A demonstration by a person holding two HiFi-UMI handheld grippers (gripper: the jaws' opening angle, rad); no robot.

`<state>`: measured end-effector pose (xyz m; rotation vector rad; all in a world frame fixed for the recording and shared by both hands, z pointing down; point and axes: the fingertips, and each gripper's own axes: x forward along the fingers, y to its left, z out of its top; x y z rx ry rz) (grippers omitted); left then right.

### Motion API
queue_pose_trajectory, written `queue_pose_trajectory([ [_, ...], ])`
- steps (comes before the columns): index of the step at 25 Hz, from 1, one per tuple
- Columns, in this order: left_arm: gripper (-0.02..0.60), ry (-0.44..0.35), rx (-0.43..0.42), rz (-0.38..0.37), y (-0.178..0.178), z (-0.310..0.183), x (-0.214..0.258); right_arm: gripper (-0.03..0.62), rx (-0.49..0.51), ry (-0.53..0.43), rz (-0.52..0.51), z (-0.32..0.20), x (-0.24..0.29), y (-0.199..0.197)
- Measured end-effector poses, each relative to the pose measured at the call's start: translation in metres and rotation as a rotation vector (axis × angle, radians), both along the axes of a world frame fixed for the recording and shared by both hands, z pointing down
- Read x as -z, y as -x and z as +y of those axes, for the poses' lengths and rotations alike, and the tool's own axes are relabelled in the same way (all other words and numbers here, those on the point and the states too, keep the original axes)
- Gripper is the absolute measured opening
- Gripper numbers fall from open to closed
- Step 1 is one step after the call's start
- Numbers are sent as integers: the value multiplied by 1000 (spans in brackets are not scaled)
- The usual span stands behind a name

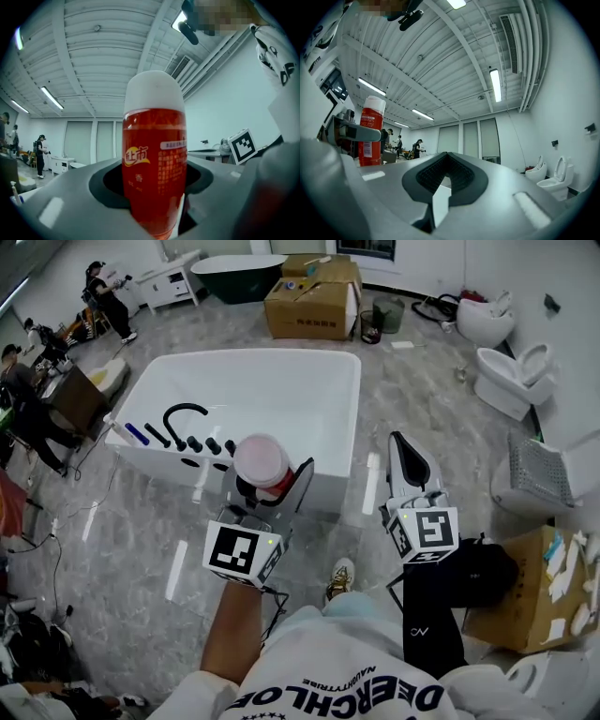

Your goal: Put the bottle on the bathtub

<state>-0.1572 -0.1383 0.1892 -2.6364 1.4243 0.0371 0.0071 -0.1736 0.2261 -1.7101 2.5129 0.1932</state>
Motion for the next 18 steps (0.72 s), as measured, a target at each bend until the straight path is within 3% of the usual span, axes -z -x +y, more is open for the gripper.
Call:
queue_pose_trajectory([
  [10, 298, -24, -1, -17, -7, -150, 10, 29, -11, 20, -23, -147, 2, -11],
  [18, 298, -20, -117, 4, -17, -222, -7, 30, -90, 57, 4, -201, -15, -10],
])
